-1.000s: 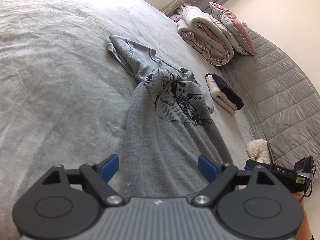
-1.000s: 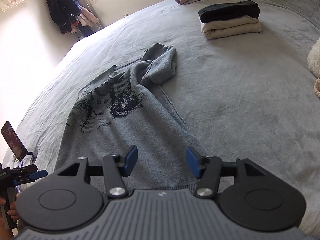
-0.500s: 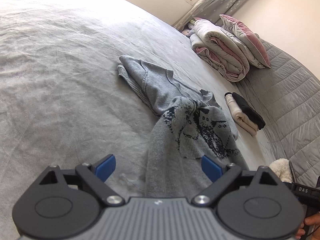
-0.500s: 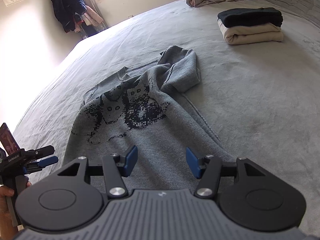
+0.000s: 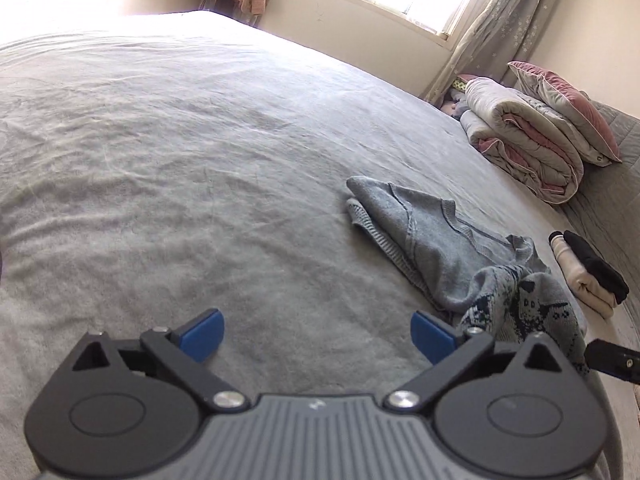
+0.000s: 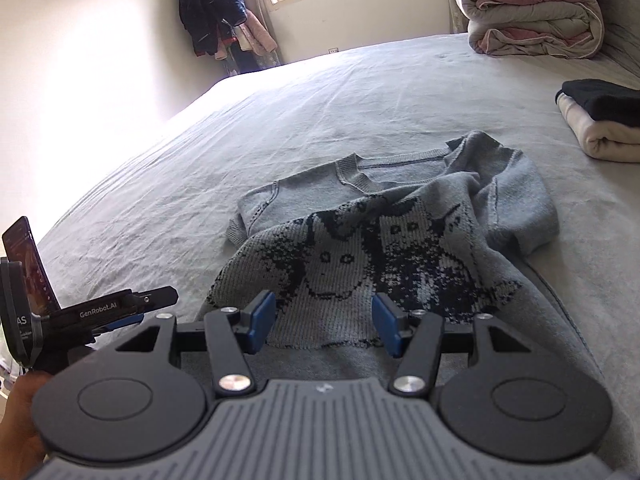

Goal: Fold clothes

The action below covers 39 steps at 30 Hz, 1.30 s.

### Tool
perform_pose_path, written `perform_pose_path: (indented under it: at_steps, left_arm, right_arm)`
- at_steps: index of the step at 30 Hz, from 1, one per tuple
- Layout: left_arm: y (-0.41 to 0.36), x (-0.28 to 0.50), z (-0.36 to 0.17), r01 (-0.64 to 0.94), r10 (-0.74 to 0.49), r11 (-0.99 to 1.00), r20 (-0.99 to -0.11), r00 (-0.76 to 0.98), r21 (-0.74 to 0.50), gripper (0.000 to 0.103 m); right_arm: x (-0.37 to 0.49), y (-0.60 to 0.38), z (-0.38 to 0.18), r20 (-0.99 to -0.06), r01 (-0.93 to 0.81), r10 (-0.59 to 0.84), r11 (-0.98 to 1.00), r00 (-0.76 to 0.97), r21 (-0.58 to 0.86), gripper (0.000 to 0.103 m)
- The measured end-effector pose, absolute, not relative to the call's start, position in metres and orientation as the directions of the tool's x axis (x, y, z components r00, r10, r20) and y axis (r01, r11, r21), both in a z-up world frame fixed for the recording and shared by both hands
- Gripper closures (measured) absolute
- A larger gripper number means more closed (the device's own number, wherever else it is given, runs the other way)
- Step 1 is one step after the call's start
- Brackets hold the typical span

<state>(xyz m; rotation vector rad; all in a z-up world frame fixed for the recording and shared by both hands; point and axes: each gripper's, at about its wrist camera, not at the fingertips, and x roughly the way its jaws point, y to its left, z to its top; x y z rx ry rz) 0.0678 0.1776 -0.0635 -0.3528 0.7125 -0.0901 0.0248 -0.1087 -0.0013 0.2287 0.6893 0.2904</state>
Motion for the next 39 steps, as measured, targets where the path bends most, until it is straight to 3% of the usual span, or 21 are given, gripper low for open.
perform_pose_path:
  at_steps: [5, 13, 21, 33, 39]
  left_arm:
    - [0.182, 0.070, -0.066, -0.038, -0.174, 0.946, -0.604, 0.778, -0.321, 0.003]
    - [0.198, 0.074, -0.068, -0.074, -0.170, 0.915, -0.543, 0.822, -0.397, 0.003]
    - [0.213, 0.075, -0.070, -0.148, -0.135, 0.872, -0.519, 0.844, -0.467, 0.003]
    - [0.217, 0.076, -0.072, -0.176, -0.124, 0.857, -0.525, 0.842, -0.485, 0.003]
    - [0.216, 0.079, -0.072, -0.183, -0.115, 0.863, -0.537, 0.836, -0.470, 0.003]
  right_arm:
    - [0.050, -0.076, 0.000, -0.552, -0.267, 0.377, 0.925, 0.744, 0.272, 0.045]
    - [0.088, -0.040, 0.001, -0.534, -0.311, 0.399, 0.917, 0.746, 0.250, 0.046]
    - [0.115, -0.018, -0.006, -0.554, -0.309, 0.396, 0.918, 0.732, 0.248, 0.049]
    - [0.143, 0.021, -0.024, -0.593, -0.391, 0.396, 0.909, 0.701, 0.144, 0.049]
    - [0.158, 0.021, -0.042, -0.638, -0.387, 0.400, 0.906, 0.658, 0.169, 0.049]
